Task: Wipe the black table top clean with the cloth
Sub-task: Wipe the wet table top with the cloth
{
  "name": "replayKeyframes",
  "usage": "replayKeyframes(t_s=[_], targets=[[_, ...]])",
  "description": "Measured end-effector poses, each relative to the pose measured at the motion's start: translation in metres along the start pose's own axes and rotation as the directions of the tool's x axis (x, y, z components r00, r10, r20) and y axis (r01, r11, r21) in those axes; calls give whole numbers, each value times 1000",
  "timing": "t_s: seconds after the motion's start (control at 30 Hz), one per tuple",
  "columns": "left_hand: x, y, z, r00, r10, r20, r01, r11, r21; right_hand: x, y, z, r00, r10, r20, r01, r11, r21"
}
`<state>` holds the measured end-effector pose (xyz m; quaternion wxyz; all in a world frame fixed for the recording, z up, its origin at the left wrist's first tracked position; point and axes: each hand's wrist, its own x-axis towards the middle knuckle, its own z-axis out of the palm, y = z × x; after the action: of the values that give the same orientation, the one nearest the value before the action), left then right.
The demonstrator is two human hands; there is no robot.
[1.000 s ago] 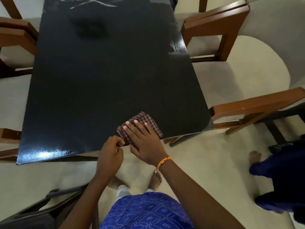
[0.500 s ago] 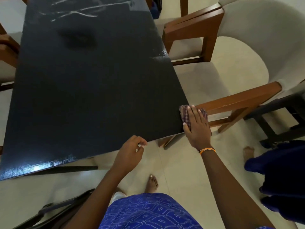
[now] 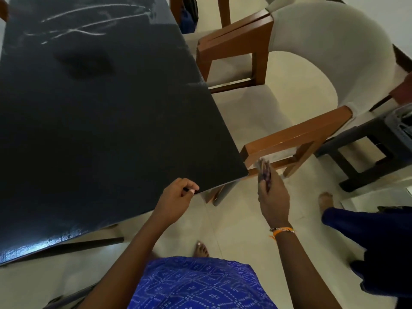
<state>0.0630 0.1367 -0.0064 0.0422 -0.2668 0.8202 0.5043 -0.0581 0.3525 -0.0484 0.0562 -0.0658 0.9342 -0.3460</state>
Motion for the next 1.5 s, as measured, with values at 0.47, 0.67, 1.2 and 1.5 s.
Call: replayKeyframes(t_s=[0.47,0.67,1.2,1.5], targets=[[45,3,-17,999,-36,30,38,997,-63,40,-55,66,867,-335,368,485,736,-473],[112,10,-37,992,-3,-124,12,997,74,117,-101,100,845,-363,392,519,733,-441],[264,15,-90,959,138,-246,4,865,502,341,-249,227,864,-399,306,498,766,-407],[297,13,-109,939,191,-286,-45,893,447,434,-310,263,855,-367,366,496,786,-369]])
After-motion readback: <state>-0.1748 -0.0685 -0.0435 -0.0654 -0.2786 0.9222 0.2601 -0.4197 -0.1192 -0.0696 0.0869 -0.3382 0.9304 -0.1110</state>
